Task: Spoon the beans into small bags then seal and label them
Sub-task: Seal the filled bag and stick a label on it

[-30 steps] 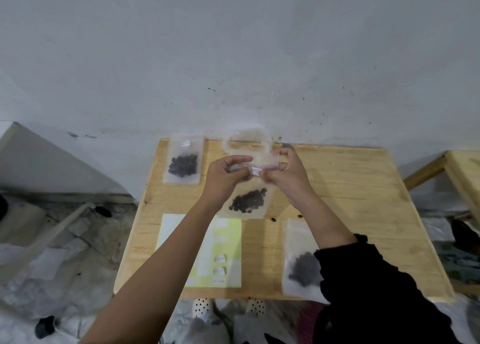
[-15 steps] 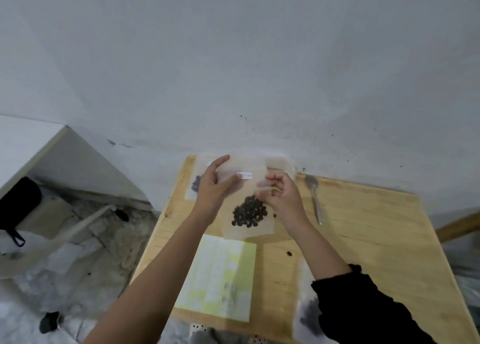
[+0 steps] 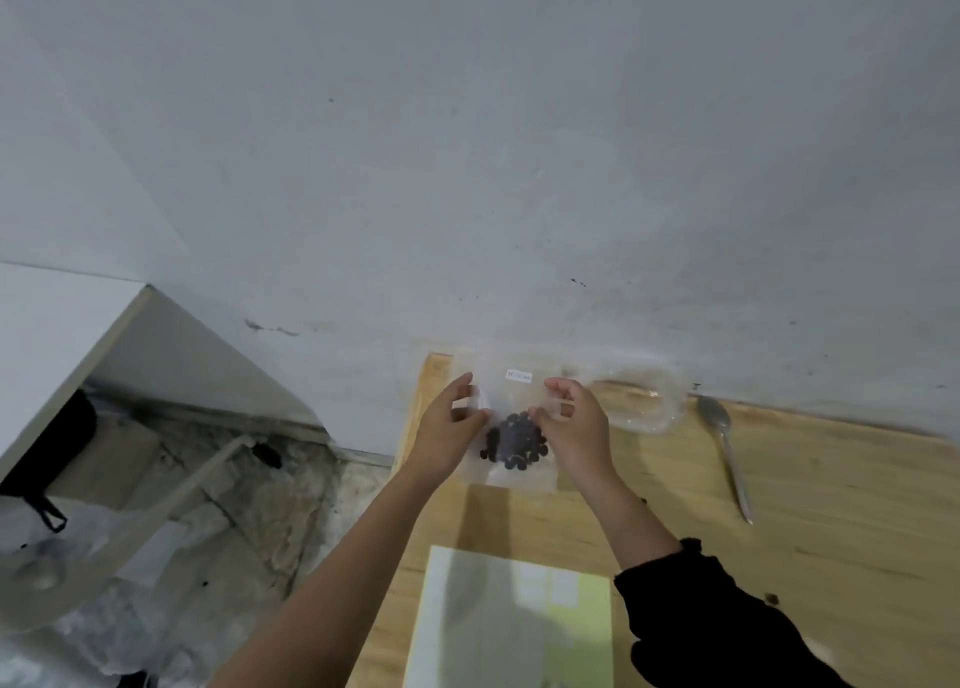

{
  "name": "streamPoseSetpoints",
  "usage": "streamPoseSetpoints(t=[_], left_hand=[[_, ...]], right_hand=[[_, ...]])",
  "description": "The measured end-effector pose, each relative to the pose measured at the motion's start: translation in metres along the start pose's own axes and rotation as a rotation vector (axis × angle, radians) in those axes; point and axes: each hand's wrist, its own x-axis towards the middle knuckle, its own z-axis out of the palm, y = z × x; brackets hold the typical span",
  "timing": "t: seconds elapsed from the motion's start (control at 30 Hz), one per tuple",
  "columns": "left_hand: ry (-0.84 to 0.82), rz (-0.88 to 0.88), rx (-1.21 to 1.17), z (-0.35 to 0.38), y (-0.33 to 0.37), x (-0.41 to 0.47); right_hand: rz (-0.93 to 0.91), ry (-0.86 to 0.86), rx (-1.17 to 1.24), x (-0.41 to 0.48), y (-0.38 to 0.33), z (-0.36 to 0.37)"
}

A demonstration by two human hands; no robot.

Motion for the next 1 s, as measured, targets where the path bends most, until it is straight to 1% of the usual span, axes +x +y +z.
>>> streamPoseSetpoints(t=[0.07, 0.17, 0.3, 0.4, 0.43, 0.5, 0.57, 0.63, 0.73, 0.8, 0.93, 1.0], left_hand=[[-0.014, -0.031, 0.037, -0.002, -0.005, 0.012], [-0.002, -0.056, 0.067, -0.002, -0.009, 0.023], [-0.001, -0.029, 0.186, -0.001, -0.016, 0.034], [-0.022, -0.018, 0.306, -0.003, -0.032, 0.046], [-0.033, -0.038, 0.342, -0.004, -0.035, 0.047], [-0.039, -0.049, 0.413, -0.005, -0.043, 0.049], [-0.024, -0.033, 0.463, -0.005, -0.044, 0.048], [0.022, 0.018, 0.509, 0.000, -0.035, 0.042], [0.137, 0.123, 0.474, 0.018, -0.010, 0.021], [0.150, 0.208, 0.424, 0.039, 0.004, 0.002], [0.019, 0.333, 0.413, 0.101, 0.006, -0.042], [-0.082, 0.340, 0.414, 0.137, -0.004, -0.070]], right_hand=[[0.030, -0.035, -0.032, 0.007, 0.002, 0.008], [0.070, -0.133, -0.095, 0.015, 0.004, 0.018], [0.061, -0.214, -0.165, 0.021, 0.003, 0.032], [0.047, -0.344, -0.266, 0.023, 0.004, 0.040], [0.044, -0.375, -0.308, 0.022, 0.005, 0.043], [0.049, -0.381, -0.337, 0.021, 0.006, 0.045], [0.028, -0.331, -0.343, 0.019, 0.006, 0.042], [0.011, -0.253, -0.324, 0.015, 0.004, 0.031], [-0.043, -0.147, -0.229, 0.005, 0.001, 0.003], [-0.063, -0.074, -0.170, -0.005, 0.003, -0.023], [-0.015, 0.074, -0.098, -0.036, 0.027, -0.093], [0.061, 0.168, -0.094, -0.060, 0.053, -0.131]])
